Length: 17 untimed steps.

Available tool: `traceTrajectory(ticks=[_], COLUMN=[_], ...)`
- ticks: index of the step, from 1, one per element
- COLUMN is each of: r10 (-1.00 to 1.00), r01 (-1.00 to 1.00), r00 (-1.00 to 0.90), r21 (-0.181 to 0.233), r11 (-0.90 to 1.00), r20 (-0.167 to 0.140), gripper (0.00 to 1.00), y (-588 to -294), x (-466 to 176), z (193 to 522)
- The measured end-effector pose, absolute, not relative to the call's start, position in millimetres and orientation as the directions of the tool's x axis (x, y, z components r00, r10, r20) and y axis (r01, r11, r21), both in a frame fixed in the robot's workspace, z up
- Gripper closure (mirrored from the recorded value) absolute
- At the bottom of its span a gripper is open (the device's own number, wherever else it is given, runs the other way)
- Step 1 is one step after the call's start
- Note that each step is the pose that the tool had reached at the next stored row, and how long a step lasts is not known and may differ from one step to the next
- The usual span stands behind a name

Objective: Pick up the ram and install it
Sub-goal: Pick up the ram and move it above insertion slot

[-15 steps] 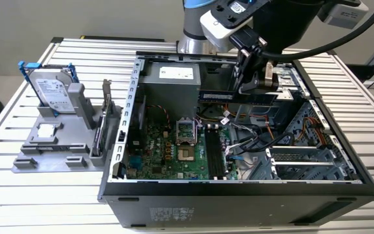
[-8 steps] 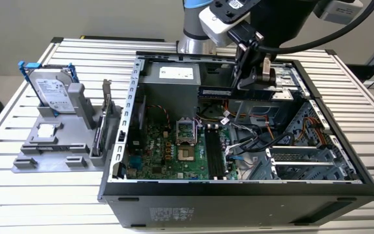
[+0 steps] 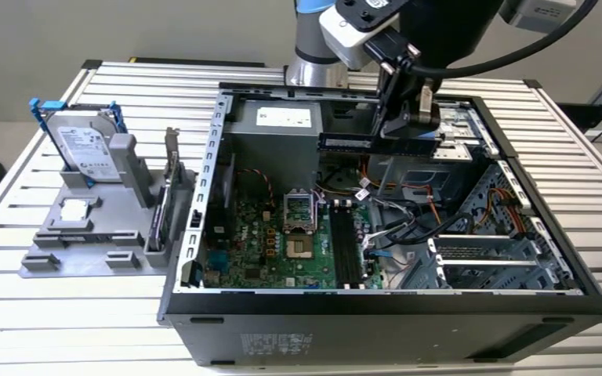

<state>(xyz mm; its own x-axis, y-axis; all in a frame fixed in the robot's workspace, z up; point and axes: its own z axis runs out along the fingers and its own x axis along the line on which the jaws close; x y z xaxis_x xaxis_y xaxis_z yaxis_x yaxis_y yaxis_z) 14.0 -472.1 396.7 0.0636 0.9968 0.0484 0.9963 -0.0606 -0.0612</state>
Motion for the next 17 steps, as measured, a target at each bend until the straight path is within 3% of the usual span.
traceTrajectory(ticks=[17], r10=[0.997], r01=[0.997], r00=[0.058], r21=[-0.061], r11=[-0.055], r20=[0.049], gripper=[1.00], y=[-456], x=[14], z=[397])
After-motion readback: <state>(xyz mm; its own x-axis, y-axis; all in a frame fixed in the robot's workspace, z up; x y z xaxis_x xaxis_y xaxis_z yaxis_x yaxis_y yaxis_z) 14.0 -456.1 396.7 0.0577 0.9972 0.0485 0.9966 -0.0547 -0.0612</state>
